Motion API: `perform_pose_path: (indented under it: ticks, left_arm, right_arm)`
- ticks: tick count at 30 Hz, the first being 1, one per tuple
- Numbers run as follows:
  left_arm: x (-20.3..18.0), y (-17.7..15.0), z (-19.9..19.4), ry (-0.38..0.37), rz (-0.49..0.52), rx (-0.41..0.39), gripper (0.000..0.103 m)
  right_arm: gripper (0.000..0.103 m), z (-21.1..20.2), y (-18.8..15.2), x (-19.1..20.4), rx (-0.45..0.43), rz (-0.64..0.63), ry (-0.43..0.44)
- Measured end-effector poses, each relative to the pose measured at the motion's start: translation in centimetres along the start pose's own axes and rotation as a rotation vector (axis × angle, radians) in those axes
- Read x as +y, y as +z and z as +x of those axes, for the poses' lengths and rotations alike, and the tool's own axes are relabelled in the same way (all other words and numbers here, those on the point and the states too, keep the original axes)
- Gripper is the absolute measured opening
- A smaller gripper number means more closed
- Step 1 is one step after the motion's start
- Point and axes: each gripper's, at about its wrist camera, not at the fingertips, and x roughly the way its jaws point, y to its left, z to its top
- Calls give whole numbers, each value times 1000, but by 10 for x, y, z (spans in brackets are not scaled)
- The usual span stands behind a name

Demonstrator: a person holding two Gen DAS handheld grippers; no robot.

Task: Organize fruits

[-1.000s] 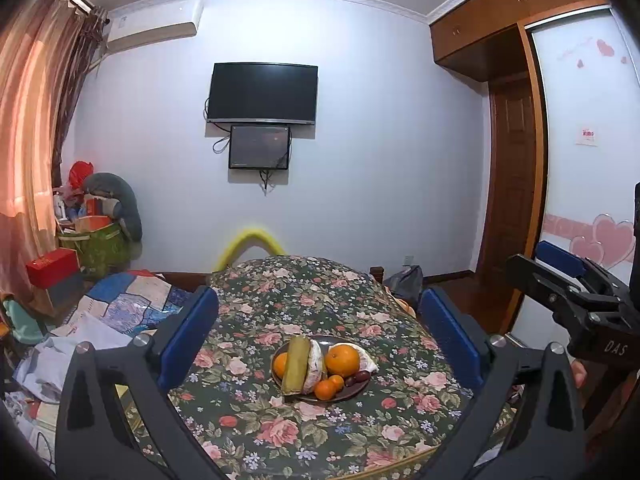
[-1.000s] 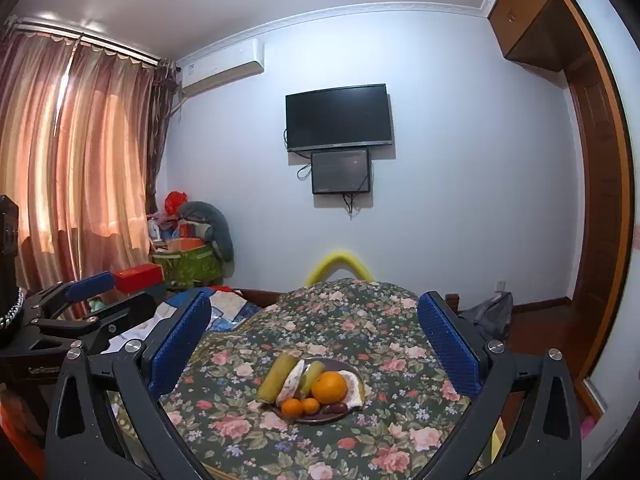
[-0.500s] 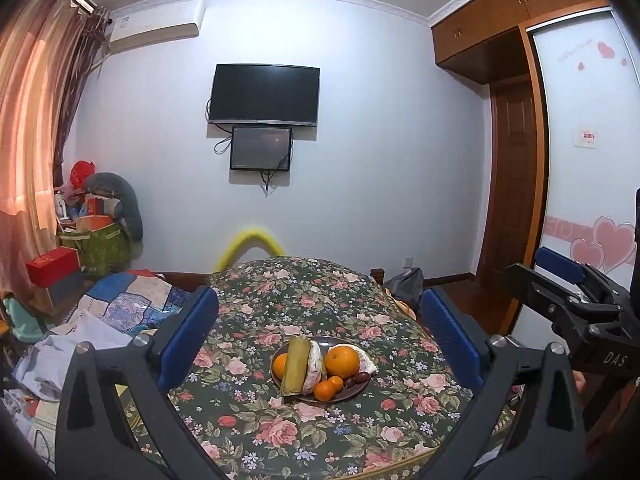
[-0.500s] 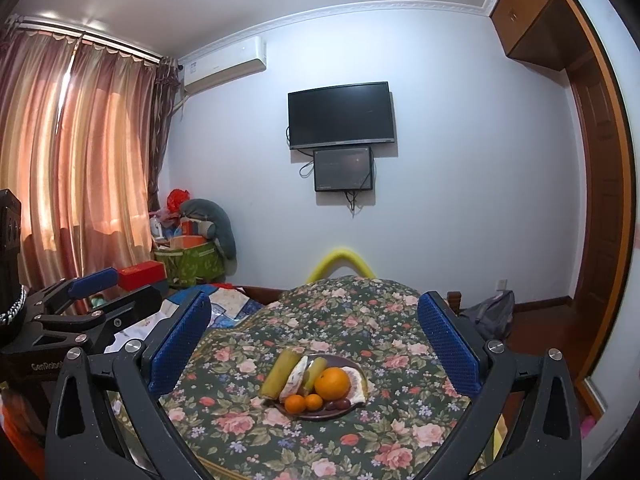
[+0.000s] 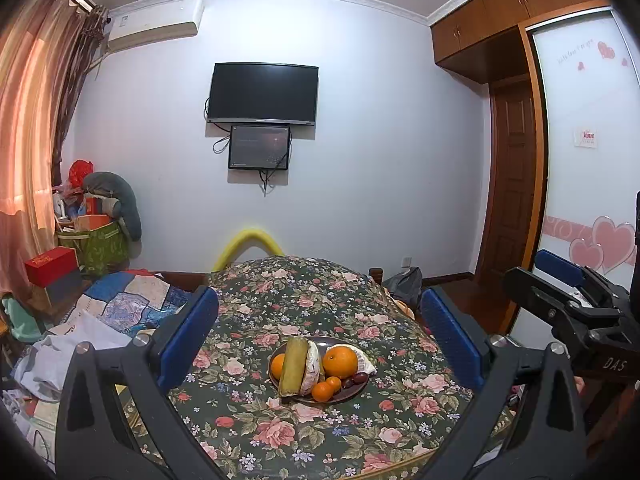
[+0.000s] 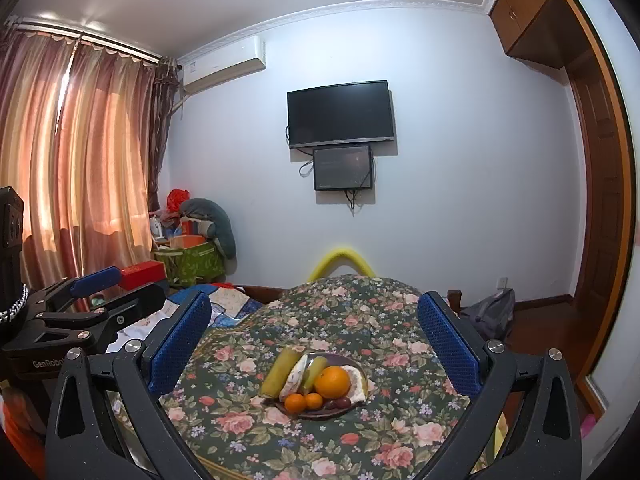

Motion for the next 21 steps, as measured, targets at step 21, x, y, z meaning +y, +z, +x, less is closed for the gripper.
perform_pose_path:
  ticks: [21]
  left_arm:
    - [2,0,4,-19,-17,16,103]
  right_arm:
    - [103,-1,-1,-3,-3,8,-5]
